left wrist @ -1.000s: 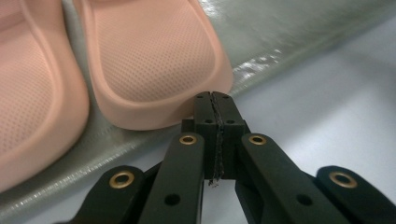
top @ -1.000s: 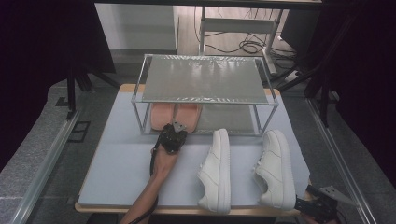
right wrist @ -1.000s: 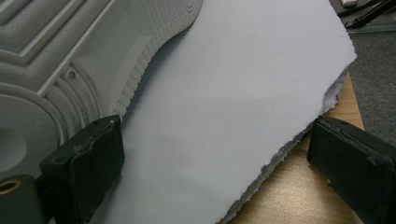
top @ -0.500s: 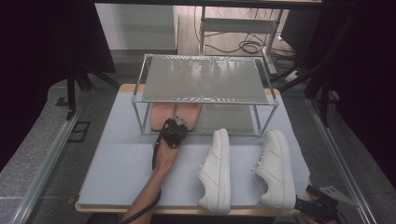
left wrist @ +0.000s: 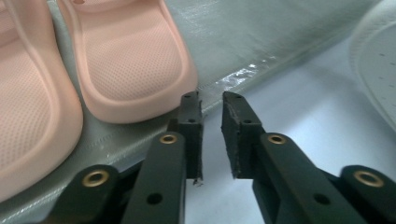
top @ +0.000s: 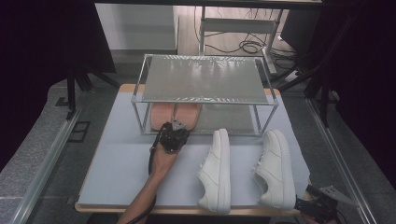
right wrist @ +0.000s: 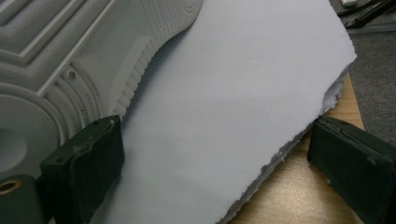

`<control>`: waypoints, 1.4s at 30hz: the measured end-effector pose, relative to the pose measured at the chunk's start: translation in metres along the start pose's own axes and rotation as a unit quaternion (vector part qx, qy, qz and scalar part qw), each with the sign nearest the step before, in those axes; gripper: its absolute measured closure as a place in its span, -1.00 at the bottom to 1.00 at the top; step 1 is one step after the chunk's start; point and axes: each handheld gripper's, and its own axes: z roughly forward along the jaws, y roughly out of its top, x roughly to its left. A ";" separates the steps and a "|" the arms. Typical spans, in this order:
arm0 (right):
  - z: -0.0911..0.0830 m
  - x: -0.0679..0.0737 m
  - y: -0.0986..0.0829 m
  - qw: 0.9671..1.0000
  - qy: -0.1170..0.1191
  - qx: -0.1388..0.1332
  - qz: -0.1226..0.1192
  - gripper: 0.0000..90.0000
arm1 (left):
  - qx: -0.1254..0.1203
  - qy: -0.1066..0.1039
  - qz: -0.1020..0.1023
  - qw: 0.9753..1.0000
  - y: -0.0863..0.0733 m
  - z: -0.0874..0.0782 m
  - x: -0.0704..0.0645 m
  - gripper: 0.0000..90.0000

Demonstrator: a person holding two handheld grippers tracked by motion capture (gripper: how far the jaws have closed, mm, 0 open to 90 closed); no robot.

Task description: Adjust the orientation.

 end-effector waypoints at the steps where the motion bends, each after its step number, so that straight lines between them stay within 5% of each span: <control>1: 0.000 0.000 0.000 1.000 0.000 0.000 0.000 -0.92 | 0.000 -0.001 -0.001 1.000 0.000 -0.002 0.000 0.65; 17: 0.000 0.001 0.001 1.000 -0.002 0.004 0.002 -0.91 | 0.016 -0.034 0.011 0.999 -0.020 -0.052 -0.002 -0.05; 31: 0.000 0.002 0.001 1.000 -0.005 0.007 0.005 -0.91 | 0.025 -0.029 0.010 0.999 -0.050 -0.087 0.001 -0.54; 42: -0.002 0.001 0.003 1.000 -0.001 0.017 0.005 -0.87 | 0.038 -0.019 -0.010 0.999 -0.089 -0.106 0.013 -0.70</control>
